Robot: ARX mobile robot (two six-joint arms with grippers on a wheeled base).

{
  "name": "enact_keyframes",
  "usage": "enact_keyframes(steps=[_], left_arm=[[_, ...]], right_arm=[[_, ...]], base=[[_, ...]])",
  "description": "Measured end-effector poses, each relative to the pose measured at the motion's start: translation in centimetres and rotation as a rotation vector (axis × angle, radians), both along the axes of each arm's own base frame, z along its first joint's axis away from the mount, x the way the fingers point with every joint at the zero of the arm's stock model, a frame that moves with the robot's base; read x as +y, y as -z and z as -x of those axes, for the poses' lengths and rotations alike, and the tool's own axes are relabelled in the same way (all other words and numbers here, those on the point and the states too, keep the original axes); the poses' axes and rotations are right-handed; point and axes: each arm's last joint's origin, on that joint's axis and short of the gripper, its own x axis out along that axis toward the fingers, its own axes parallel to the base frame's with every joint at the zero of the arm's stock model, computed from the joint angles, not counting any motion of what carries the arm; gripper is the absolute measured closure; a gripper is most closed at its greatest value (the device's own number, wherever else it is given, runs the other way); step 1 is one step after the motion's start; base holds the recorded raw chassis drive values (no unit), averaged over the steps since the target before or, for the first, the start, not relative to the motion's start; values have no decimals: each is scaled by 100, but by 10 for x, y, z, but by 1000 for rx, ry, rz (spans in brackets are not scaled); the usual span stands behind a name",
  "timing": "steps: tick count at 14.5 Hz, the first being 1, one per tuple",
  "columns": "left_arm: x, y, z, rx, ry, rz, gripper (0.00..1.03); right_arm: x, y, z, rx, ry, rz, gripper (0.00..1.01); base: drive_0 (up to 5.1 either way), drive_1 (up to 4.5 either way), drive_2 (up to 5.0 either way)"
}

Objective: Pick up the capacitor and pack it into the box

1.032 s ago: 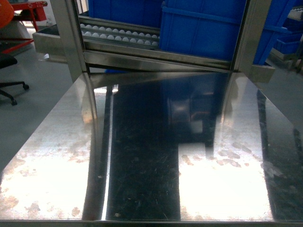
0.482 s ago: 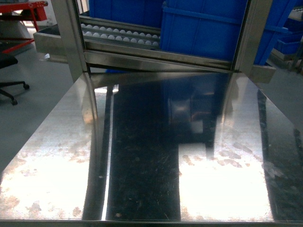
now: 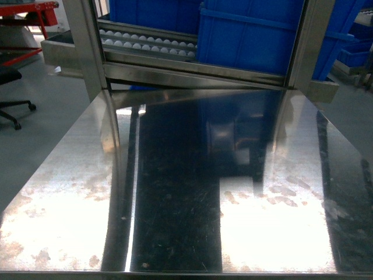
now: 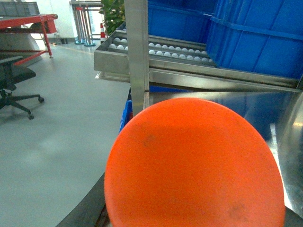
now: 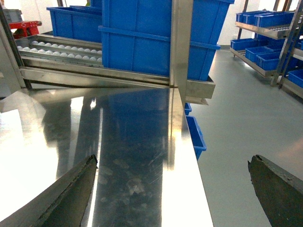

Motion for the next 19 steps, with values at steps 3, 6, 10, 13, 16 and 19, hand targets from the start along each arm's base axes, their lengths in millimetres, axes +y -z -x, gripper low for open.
enact_keyframes(steps=[3, 6, 10, 13, 16, 19], left_arm=[[0, 7, 13, 1, 0, 0, 58], [0, 11, 22, -22, 0, 0, 58], [0, 14, 31, -22, 0, 0, 58], [0, 14, 35, -24, 0, 0, 58], [0, 13, 40, -27, -1, 0, 58], [0, 14, 44, -25, -1, 0, 58]], right_arm=[[0, 0, 0, 0, 0, 0, 3], [0, 0, 0, 0, 0, 0, 3], [0, 0, 0, 0, 0, 0, 3], [0, 0, 0, 0, 0, 0, 3], [0, 0, 0, 0, 0, 0, 3], [0, 0, 0, 0, 0, 0, 3]], base=[[0, 0, 0], [0, 0, 0], [0, 0, 0], [0, 0, 0], [0, 0, 0], [0, 0, 0]])
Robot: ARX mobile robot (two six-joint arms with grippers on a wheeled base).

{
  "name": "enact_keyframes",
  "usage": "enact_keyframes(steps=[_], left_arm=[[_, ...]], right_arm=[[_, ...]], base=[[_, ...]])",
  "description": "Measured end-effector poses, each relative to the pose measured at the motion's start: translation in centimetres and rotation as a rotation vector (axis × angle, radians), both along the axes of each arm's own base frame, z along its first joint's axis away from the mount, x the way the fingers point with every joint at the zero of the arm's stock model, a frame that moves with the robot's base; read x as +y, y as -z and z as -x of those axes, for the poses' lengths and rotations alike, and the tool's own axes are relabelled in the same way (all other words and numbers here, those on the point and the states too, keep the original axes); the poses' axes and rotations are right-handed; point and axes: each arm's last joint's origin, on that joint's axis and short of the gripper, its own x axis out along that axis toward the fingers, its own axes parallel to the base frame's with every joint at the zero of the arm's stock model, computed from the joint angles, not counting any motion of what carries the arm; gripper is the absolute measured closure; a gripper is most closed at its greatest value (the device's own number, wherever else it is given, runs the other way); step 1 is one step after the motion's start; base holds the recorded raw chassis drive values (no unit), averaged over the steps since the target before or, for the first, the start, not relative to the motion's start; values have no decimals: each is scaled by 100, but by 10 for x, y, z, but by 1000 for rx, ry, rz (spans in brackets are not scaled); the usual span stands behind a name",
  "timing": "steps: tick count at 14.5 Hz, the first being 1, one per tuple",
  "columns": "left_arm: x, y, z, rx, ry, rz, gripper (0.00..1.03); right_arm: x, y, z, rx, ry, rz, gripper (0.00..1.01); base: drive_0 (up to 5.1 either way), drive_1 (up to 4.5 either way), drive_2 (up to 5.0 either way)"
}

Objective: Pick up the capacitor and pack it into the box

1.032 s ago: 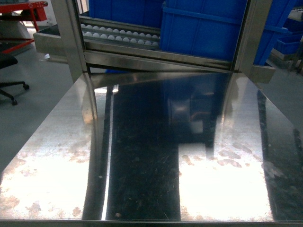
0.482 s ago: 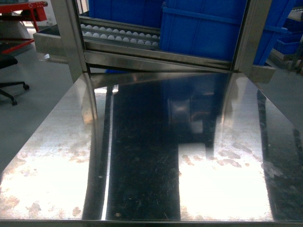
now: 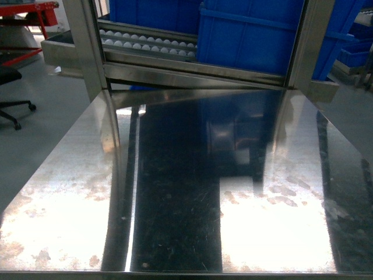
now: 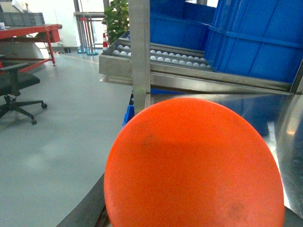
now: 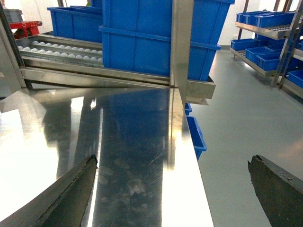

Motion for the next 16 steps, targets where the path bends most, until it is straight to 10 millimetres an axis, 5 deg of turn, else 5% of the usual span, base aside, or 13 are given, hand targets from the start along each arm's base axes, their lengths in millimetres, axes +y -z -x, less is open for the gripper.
enact_keyframes(steps=[16], left_arm=[[0, 4, 14, 16, -1, 0, 59]], right_arm=[[0, 0, 0, 0, 0, 0, 3]], base=[[0, 0, 0]])
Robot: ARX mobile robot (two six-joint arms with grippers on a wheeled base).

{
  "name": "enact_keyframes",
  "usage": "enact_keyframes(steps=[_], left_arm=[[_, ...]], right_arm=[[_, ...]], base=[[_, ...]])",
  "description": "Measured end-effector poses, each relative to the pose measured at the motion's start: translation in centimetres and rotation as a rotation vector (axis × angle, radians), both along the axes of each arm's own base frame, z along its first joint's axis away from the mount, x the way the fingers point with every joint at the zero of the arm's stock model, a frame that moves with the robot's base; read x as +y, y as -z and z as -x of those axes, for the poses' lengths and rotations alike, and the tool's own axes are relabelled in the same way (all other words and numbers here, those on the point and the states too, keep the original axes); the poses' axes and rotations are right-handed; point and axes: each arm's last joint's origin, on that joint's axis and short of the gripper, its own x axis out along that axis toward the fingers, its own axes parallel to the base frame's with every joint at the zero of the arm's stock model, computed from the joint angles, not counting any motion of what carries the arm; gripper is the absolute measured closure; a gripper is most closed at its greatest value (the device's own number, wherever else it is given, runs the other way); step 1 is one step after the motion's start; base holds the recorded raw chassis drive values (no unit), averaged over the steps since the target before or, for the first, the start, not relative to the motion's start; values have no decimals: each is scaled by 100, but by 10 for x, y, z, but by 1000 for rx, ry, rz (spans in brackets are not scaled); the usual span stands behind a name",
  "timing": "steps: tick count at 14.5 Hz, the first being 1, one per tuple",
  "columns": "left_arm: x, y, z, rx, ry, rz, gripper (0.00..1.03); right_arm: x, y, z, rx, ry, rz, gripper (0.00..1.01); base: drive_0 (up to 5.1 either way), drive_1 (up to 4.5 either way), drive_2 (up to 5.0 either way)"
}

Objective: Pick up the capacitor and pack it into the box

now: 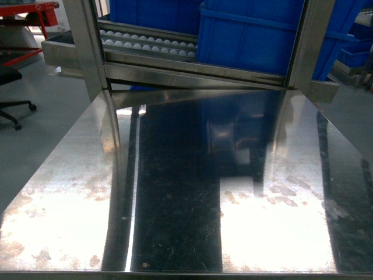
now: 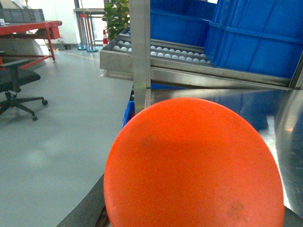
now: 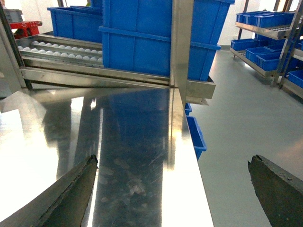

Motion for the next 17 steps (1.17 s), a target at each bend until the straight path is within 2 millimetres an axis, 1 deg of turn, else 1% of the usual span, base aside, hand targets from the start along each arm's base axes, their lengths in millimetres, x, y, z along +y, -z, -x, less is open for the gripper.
enact_keyframes(steps=[17], left_arm=[[0, 0, 0, -4, 0, 0, 59]], right_arm=[[0, 0, 0, -3, 0, 0, 3]], base=[[0, 0, 0]])
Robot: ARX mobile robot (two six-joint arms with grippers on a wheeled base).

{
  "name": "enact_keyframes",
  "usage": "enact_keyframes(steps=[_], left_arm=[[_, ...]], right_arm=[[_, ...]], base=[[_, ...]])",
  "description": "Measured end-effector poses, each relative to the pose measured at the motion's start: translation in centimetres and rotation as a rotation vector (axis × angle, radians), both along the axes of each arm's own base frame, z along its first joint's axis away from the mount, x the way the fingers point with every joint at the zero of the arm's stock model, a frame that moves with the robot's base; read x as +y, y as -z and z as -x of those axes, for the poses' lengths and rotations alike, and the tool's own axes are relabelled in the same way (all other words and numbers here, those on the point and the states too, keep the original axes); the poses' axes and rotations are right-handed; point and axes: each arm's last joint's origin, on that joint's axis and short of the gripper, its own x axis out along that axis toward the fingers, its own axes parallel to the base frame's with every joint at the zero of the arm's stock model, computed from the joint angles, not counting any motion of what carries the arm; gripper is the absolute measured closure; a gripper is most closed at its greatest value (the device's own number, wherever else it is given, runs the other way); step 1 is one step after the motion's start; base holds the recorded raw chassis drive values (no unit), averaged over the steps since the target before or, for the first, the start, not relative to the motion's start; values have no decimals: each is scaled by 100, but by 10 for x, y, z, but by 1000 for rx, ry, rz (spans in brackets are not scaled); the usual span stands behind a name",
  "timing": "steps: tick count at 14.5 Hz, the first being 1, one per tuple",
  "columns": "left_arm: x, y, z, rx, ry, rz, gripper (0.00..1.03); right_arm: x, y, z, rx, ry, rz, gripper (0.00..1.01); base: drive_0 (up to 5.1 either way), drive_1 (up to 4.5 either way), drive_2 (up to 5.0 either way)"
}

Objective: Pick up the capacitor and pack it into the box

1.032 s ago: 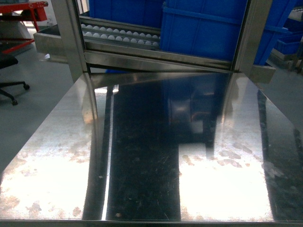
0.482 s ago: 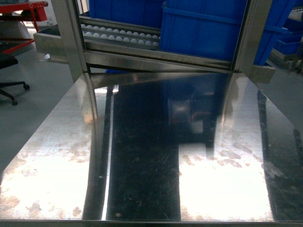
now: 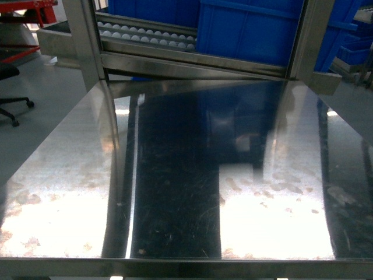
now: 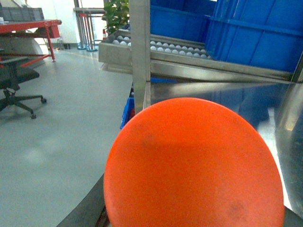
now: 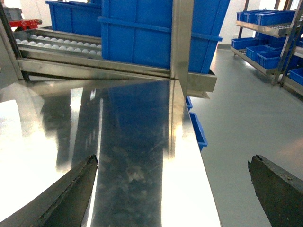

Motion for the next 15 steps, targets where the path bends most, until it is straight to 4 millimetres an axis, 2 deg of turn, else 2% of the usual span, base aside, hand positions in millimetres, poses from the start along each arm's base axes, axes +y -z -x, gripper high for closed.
enact_keyframes(steps=[15], left_arm=[[0, 0, 0, 4, 0, 0, 59]], right_arm=[[0, 0, 0, 2, -1, 0, 3]], base=[[0, 0, 0]])
